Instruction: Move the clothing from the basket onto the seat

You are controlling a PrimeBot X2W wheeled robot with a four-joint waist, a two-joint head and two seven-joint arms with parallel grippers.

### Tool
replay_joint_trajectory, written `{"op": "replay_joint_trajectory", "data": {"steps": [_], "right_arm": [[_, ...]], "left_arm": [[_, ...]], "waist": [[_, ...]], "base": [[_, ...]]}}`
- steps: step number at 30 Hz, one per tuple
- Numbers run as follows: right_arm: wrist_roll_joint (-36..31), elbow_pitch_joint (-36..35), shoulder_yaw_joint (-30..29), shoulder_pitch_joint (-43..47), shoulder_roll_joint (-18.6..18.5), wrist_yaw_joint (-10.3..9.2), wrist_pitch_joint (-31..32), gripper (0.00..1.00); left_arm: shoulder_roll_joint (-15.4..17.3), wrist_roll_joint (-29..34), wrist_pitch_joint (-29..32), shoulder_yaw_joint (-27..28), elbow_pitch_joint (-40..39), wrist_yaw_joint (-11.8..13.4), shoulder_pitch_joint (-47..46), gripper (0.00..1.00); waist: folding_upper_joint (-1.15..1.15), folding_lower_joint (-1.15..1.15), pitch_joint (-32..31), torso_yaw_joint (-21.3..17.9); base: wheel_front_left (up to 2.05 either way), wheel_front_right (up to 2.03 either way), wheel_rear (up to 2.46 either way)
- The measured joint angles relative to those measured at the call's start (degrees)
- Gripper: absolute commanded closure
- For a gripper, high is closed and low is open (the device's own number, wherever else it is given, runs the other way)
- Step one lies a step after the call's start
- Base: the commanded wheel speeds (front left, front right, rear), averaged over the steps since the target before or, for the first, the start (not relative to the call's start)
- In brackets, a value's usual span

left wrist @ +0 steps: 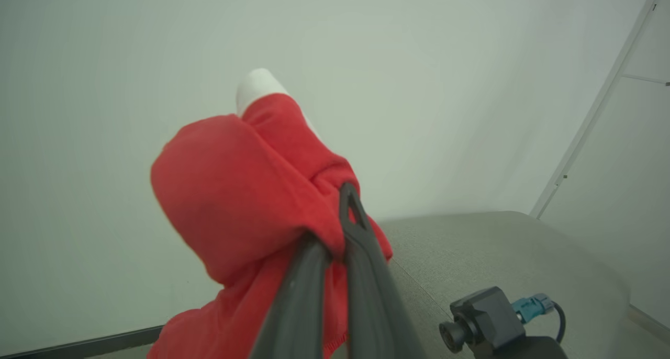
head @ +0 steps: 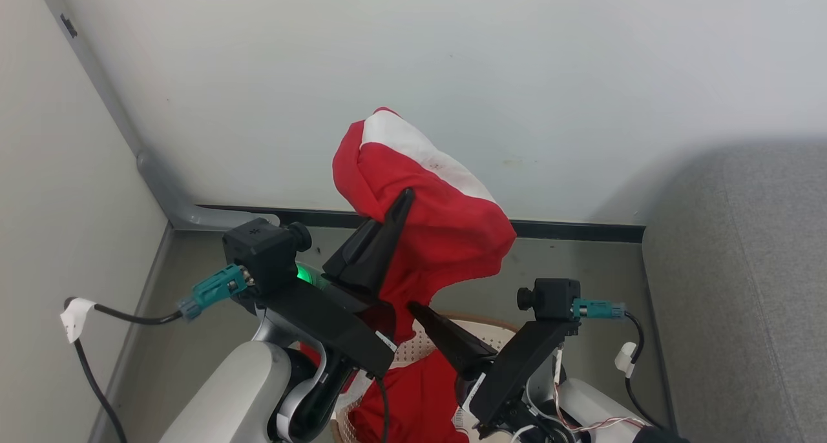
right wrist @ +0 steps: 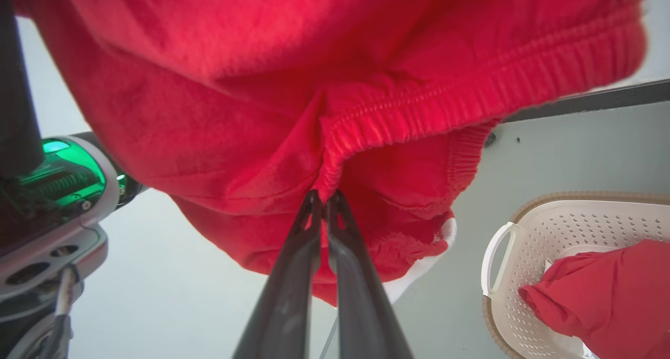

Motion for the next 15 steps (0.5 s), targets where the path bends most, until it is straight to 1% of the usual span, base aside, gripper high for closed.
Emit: {"op": "replay_joint_trajectory", "data": {"steps": [3, 8, 15], "right_arm": [[0.0, 0.4, 0.6, 0.0, -0.4, 0.00, -1.1, 1.00], [0.0, 0.4, 1.4, 0.0, -2.2, 0.00, -3.1, 1.00], [-0.7, -3.0, 2.3, 0.0, -6.0, 0.00, -7.9, 1.00]], "left_arm": [[0.1, -0.1, 0.2, 0.2, 0.0, 0.4, 0.2, 1.00], [0.4, -0.3, 0.2, 0.4, -0.2, 0.5, 0.5, 1.00], [1.4, -1.0, 0.7, 1.4, 1.7, 0.9, 2.0, 1.00]], "waist": [[0.00, 0.00, -0.1, -0.1], [0.00, 0.00, -0.2, -0.5], [0.00, 0.00, -0.4, -1.4]], "base": [[0.00, 0.00, 0.00], [0.00, 0.00, 0.00], [0.00, 0.00, 0.00]]}}
